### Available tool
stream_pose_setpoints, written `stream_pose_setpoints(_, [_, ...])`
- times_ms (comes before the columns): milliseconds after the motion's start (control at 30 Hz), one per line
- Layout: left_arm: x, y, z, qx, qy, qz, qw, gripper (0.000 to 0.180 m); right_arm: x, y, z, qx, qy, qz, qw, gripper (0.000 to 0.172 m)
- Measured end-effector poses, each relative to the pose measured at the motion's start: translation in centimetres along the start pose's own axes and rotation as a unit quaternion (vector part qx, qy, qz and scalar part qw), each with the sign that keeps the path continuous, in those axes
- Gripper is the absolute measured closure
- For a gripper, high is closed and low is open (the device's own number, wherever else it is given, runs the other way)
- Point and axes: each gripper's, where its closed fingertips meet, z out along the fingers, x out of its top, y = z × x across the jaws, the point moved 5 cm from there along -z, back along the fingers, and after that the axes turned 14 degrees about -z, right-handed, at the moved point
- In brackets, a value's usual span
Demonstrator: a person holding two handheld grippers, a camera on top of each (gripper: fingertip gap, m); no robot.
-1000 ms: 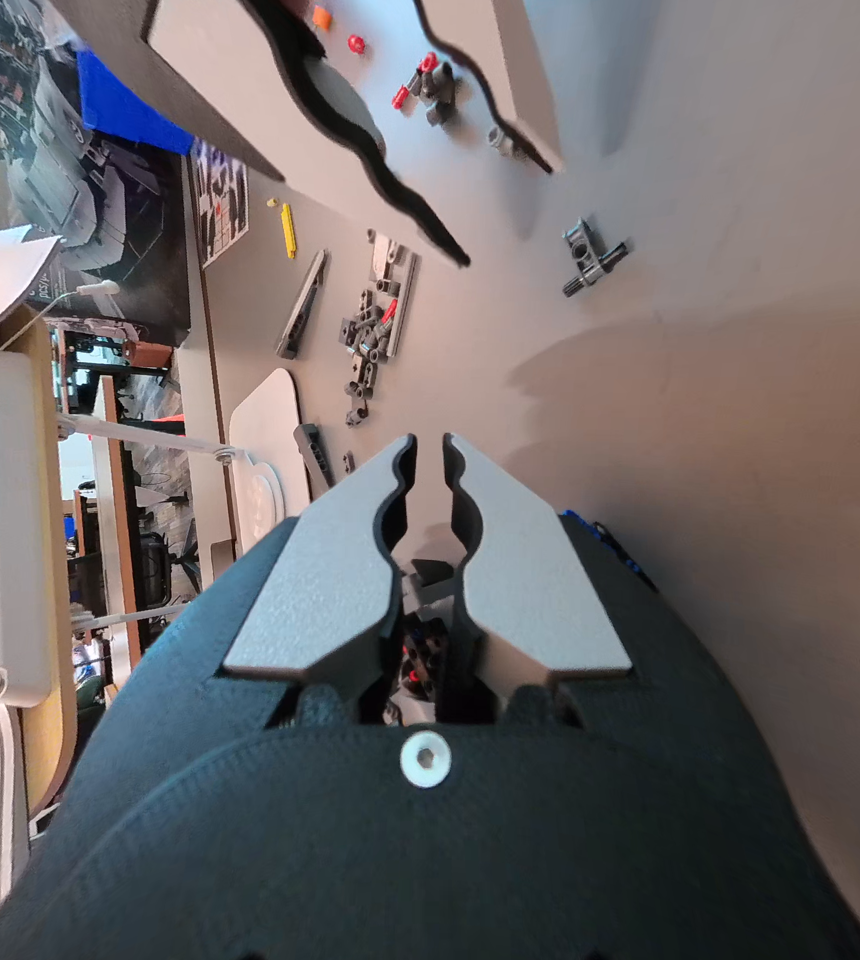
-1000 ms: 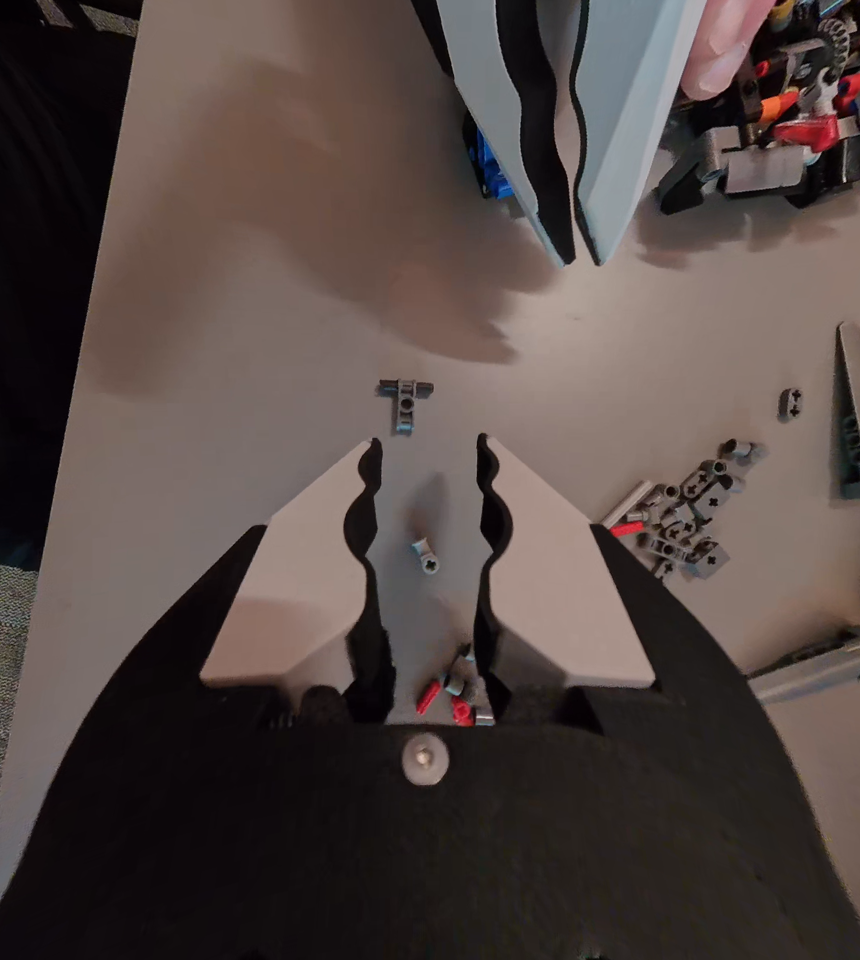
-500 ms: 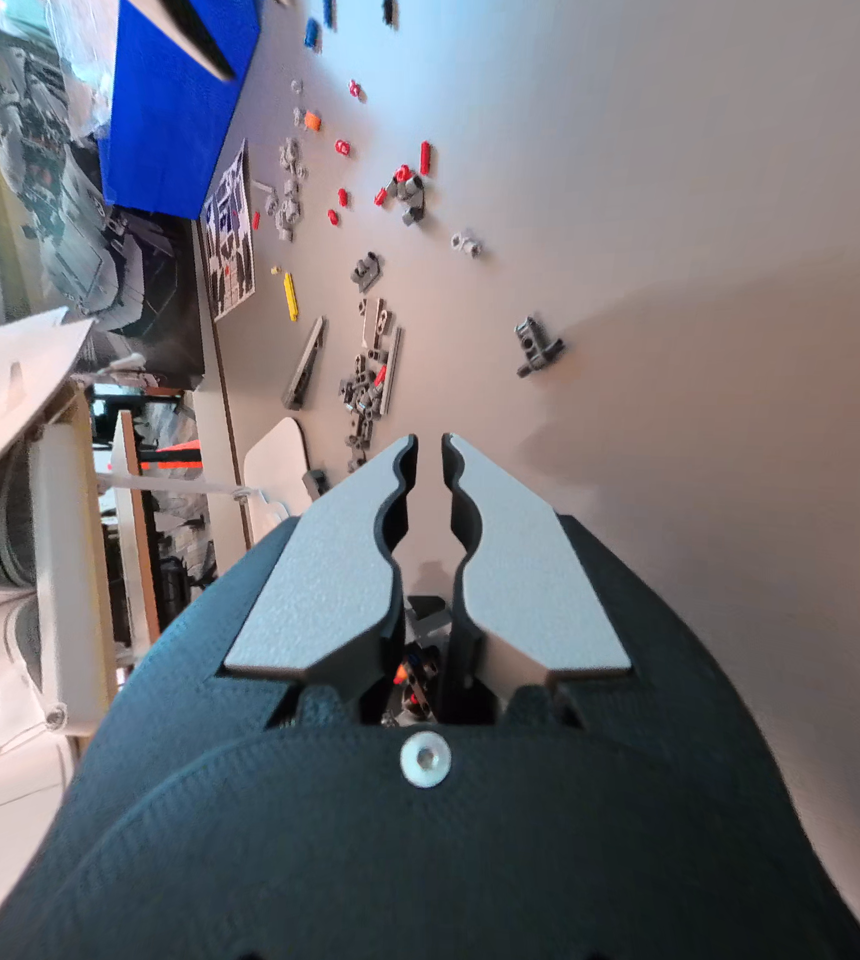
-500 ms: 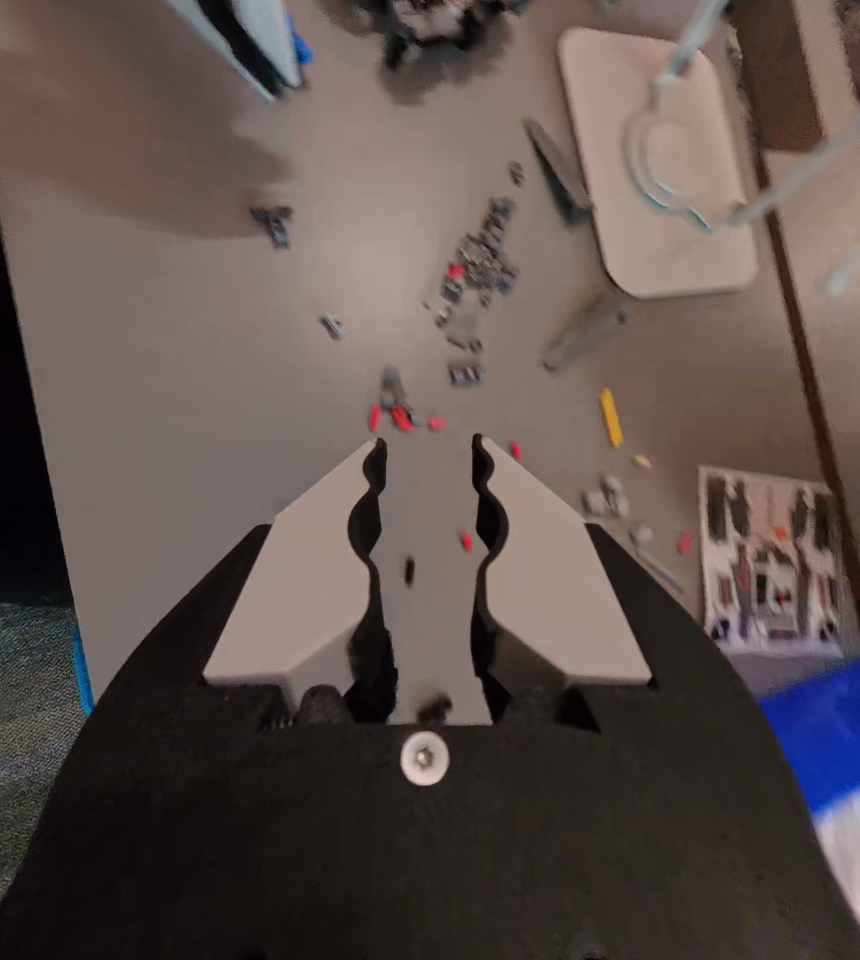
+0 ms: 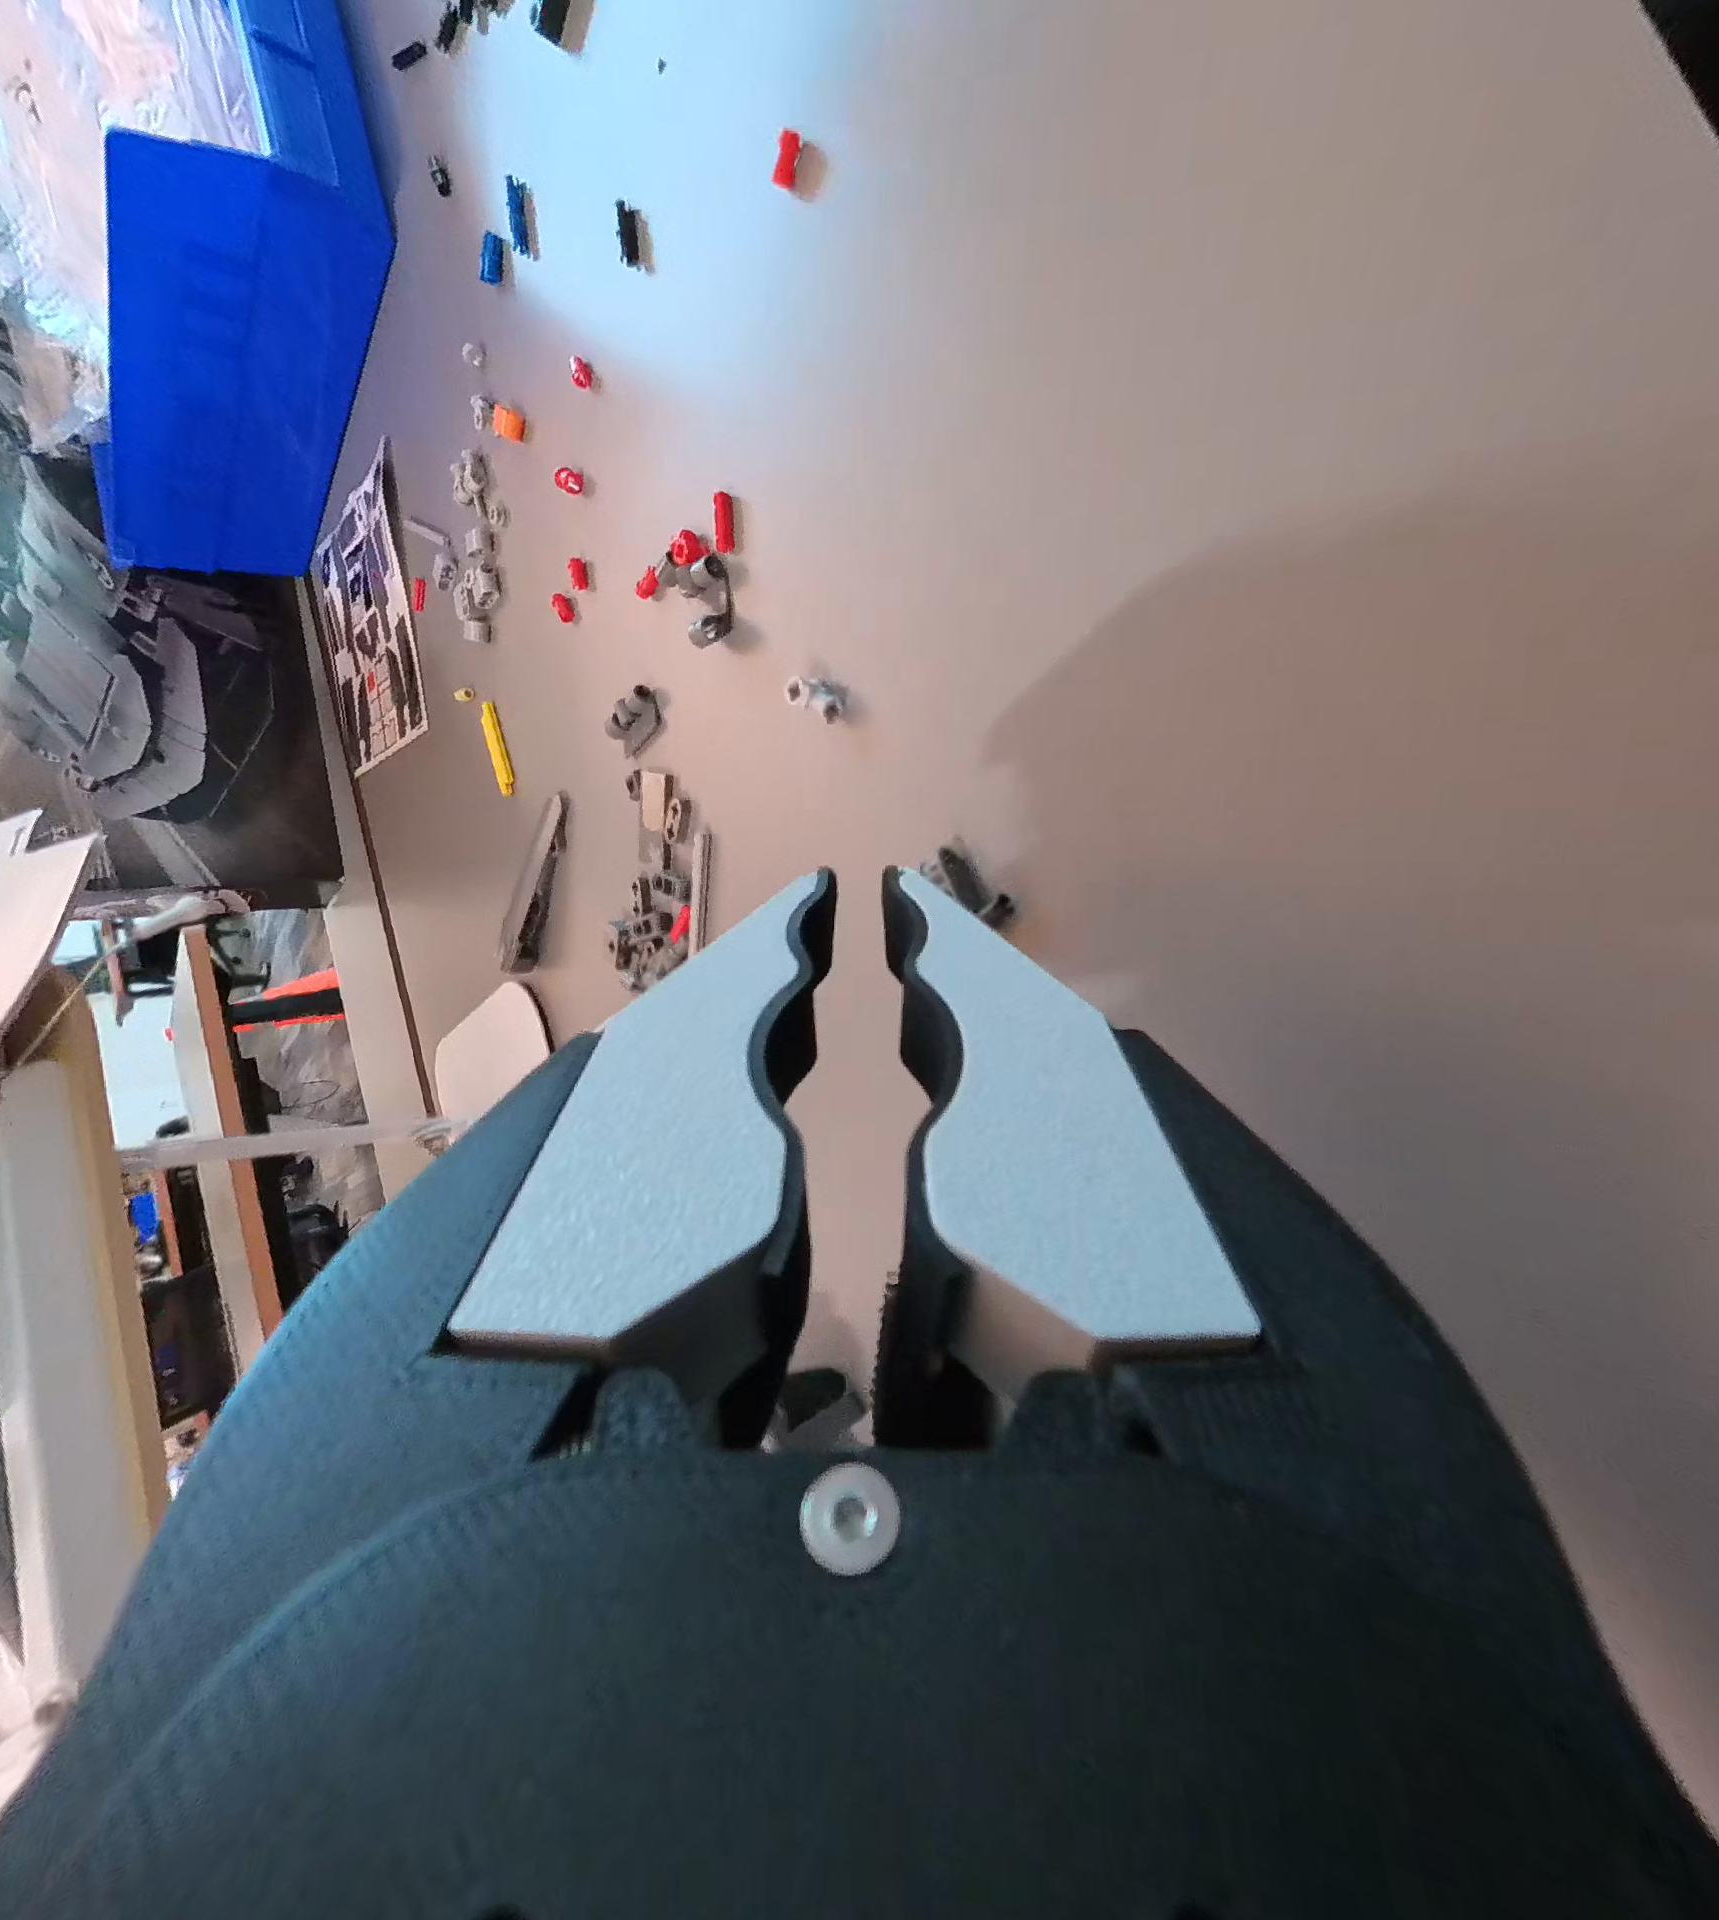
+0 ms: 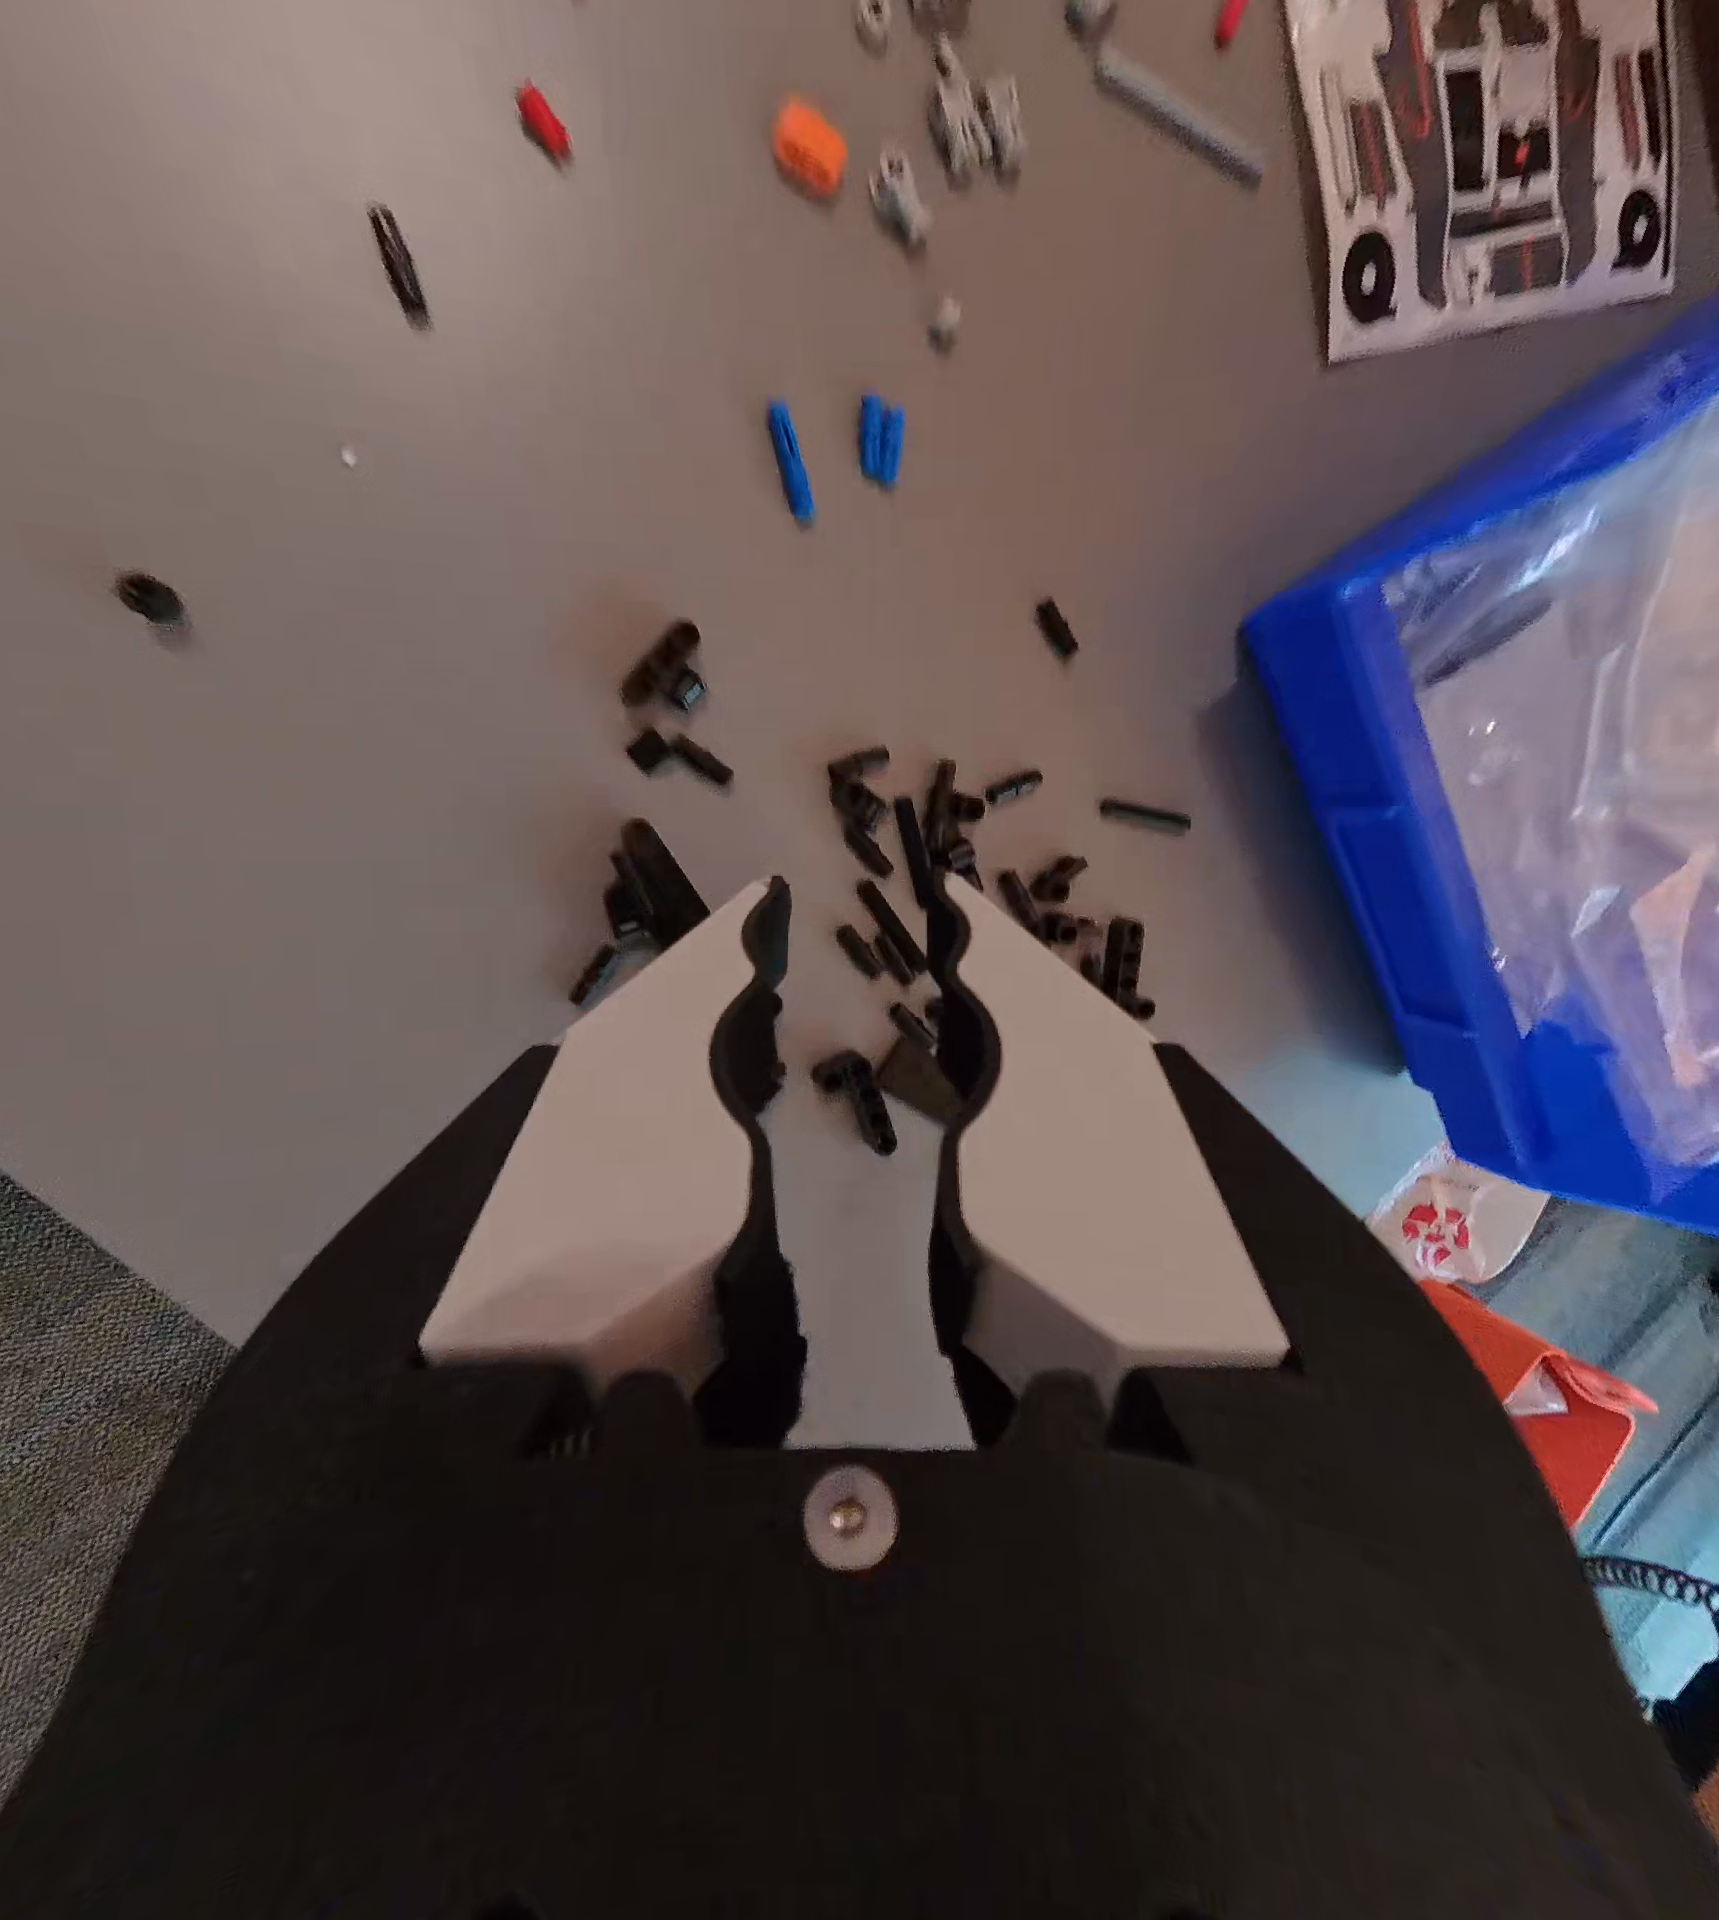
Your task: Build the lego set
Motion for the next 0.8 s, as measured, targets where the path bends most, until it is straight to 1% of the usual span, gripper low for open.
stream_pose_setpoints(133, [0.3, -0.2, 0.8, 0.001, -0.002, -0.001, 1.0, 0.174, -2.3, 0.6, 0.8, -0.004, -0.022, 0.014, 1.0, 0.147])
stream_pose_setpoints(267, [-0.2, -0.4, 1.4, 0.006, -0.015, -0.002, 1.0, 0.174, -3.7, 1.4, 1.1, -0.008, -0.027, 0.024, 0.999, 0.148])
stream_pose_setpoints(433, [-0.4, -0.6, 1.9, 0.007, -0.02, -0.005, 1.0, 0.175, -3.5, 1.0, 1.7, 0.021, 0.004, 0.025, 0.999, 0.149])
stream_pose_setpoints(500, [-0.5, -0.7, 2.1, 0.006, -0.02, -0.009, 1.0, 0.175, -3.6, 0.7, 1.8, 0.028, 0.003, 0.019, 0.999, 0.149])
stream_pose_setpoints(600, [-0.8, -0.7, 2.3, 0.005, -0.026, -0.01, 1.0, 0.175, -4.7, 1.5, 1.4, 0.008, -0.014, 0.027, 1.0, 0.15])
stream_pose_setpoints(800, [-1.2, -0.9, 2.5, 0.005, -0.028, -0.012, 1.0, 0.176, -8.4, 3.3, 0.0, -0.021, -0.052, 0.067, 0.996, 0.15])
